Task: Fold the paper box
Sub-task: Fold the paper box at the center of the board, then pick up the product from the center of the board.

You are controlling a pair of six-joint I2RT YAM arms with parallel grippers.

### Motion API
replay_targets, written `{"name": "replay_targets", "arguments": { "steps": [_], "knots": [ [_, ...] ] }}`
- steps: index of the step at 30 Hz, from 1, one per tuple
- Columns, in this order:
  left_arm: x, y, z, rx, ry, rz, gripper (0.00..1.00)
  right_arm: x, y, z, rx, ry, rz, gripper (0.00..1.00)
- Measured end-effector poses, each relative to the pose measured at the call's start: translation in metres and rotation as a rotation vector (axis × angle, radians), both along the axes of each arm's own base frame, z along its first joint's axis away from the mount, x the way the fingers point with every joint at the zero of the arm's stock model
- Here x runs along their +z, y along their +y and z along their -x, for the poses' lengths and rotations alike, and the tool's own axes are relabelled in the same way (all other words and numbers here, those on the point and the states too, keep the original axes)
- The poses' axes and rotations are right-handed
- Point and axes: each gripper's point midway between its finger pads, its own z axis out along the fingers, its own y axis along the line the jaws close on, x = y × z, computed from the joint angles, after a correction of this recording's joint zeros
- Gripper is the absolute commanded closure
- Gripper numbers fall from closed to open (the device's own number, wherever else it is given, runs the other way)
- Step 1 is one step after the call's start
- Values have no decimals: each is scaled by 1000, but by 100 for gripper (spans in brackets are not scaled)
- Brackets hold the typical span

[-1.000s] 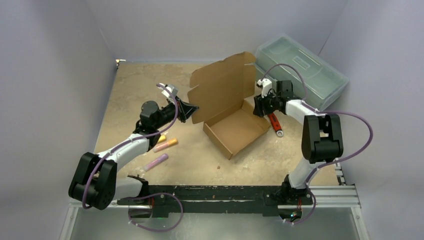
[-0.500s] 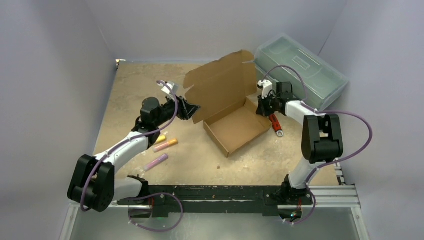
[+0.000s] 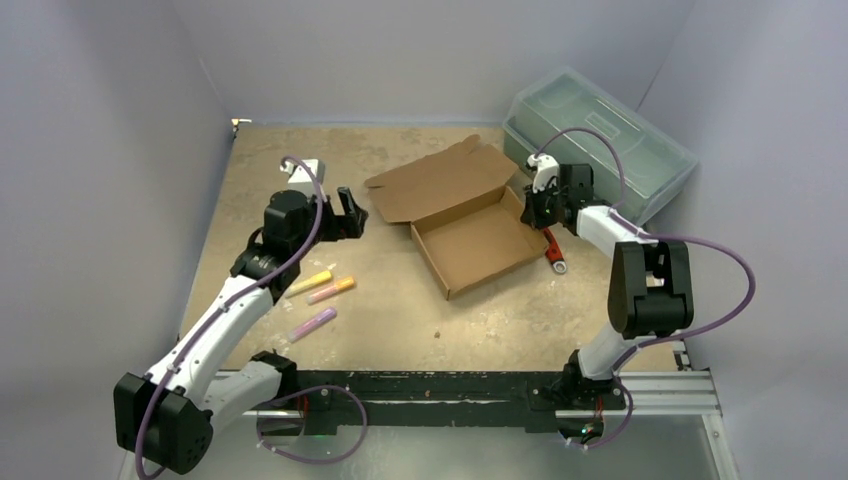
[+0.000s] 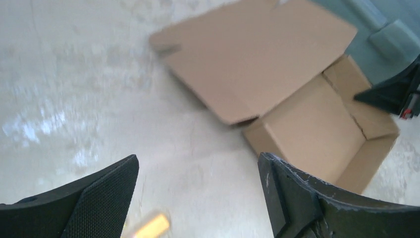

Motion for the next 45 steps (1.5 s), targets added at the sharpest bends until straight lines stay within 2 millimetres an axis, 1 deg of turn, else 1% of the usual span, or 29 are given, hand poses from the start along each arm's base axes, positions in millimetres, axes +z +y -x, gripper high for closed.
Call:
{"name": "replay_targets", "arguments": {
  "steps": [2, 5, 6, 7, 8, 10, 12, 14, 15, 16, 18, 20, 22, 24, 25, 26, 29, 31, 33, 35, 36, 37, 38, 39, 40, 41, 43, 45],
  "knots": [
    [-16, 1, 11, 1, 88, -1, 15, -1, 1, 1, -1, 5, -4, 99],
    [-44, 4, 30, 13, 224, -5, 18, -4, 3, 2, 1, 17, -11, 93],
    [-51, 6, 35, 17, 255, -9, 21, -6, 5, 3, 5, 25, -12, 89],
    [-64, 9, 43, 20, 308, -28, 24, -9, 6, 4, 9, 36, -12, 83],
    [-67, 10, 45, 20, 321, -33, 25, -12, 9, 6, 16, 47, -14, 77],
    [-83, 13, 52, 12, 389, -76, 29, -19, 14, 12, 37, 81, -24, 64],
    [-95, 9, 57, -36, 443, -111, 29, -21, 17, 16, 59, 108, -33, 53],
    [-99, 5, 57, -86, 474, -140, 29, -19, 19, 18, 82, 117, -35, 45],
    [-97, 3, 54, -112, 477, -158, 29, -16, 21, 19, 96, 113, -39, 43],
    [-93, 1, 49, -133, 470, -178, 29, -13, 22, 19, 108, 105, -38, 41],
    [-78, 0, 36, -171, 423, -233, 29, -6, 22, 21, 131, 90, -32, 40],
    [-64, 4, 24, -186, 354, -321, 29, 4, 23, 23, 157, 68, -27, 40],
    [-58, 5, 23, -210, 302, -412, 29, 14, 22, 23, 184, 44, -9, 40],
    [-61, 5, 28, -255, 260, -519, 30, 24, 21, 23, 215, 19, 10, 39],
    [-64, 5, 32, -278, 243, -565, 30, 31, 20, 25, 240, -2, 21, 39],
    [-72, 6, 39, -310, 233, -621, 30, 39, 19, 27, 257, -21, 30, 39],
    [-93, 13, 56, -381, 236, -730, 30, 73, 18, 37, 311, -114, 52, 37],
    [-101, 17, 61, -401, 244, -766, 32, 105, 21, 48, 355, -200, 47, 28],
    [-104, 19, 62, -415, 241, -785, 36, 137, 31, 62, 426, -284, 15, 22],
    [-105, 18, 61, -425, 231, -794, 41, 160, 43, 78, 516, -353, -20, 18],
    [-106, 17, 61, -434, 221, -796, 45, 169, 50, 87, 563, -383, -45, 17],
    [-109, 16, 62, -446, 216, -797, 47, 174, 56, 96, 604, -403, -69, 16],
    [-114, 15, 64, -465, 211, -802, 50, 174, 61, 103, 640, -416, -95, 16],
    [-119, 15, 66, -479, 214, -806, 52, 170, 65, 110, 662, -411, -119, 16],
    [-127, 15, 70, -499, 221, -812, 55, 163, 66, 114, 671, -399, -135, 17],
    [-132, 15, 73, -512, 231, -818, 58, 152, 66, 118, 675, -366, -159, 17],
    [-144, 16, 78, -540, 260, -833, 60, 133, 64, 119, 663, -298, -184, 17],
    [-154, 15, 77, -558, 290, -848, 60, 116, 62, 115, 657, -241, -195, 17]
  ]
}}
